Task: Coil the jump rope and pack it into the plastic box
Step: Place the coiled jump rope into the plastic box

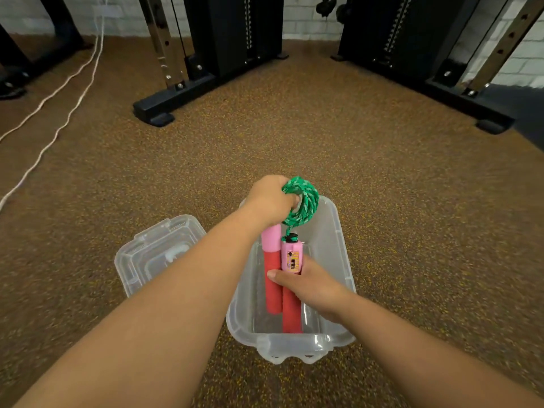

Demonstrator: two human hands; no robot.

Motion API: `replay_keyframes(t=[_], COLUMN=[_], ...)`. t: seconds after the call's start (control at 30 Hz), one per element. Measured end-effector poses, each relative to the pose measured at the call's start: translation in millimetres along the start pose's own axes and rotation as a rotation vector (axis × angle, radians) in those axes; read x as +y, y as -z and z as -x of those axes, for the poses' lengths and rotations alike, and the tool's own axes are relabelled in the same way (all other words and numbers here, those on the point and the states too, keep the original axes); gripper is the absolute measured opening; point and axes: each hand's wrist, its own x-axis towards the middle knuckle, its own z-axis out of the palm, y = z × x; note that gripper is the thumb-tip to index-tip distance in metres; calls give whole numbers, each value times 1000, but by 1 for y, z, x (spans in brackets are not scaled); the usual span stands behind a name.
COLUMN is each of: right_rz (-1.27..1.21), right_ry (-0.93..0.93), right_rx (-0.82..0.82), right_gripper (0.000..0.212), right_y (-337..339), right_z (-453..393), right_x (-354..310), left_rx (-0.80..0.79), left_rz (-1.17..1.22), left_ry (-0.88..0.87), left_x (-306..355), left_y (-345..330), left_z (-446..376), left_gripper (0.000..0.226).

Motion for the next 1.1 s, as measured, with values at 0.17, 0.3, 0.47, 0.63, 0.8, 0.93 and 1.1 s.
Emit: replay_keyframes(t=[0.17,0.3,0.47,0.63,0.8,0.93,1.1], right_rz=[25,104,111,517,712,808,951], right_ry=[-118,-281,-405,-506,-376,-315,-365], right_rx=[63,113,179,190,241,261,137], right_gripper=[6,33,51,49,29,23,39], right_y=[3,2,0,4,4,5,4], right_z=[-14,-31,-42,-39,-33,-35,-32], right_x=[4,17,28,25,15,13,15], left_rx=[-62,-145,-178,-278,-210,-188,-405], left_rz=[-313,-450,-487,-530,-648,-742,-742], left_ry=[-92,-86,-43,15,60,28,127], left_x=[-20,-37,-48,-65,-61,-57,-82], left_y=[-26,-48,-64,-81,-88,-97,-114], left_z=[-7,-17,-27,-25,-29,-26,-23], left_gripper=[27,33,24,20,28,28,66])
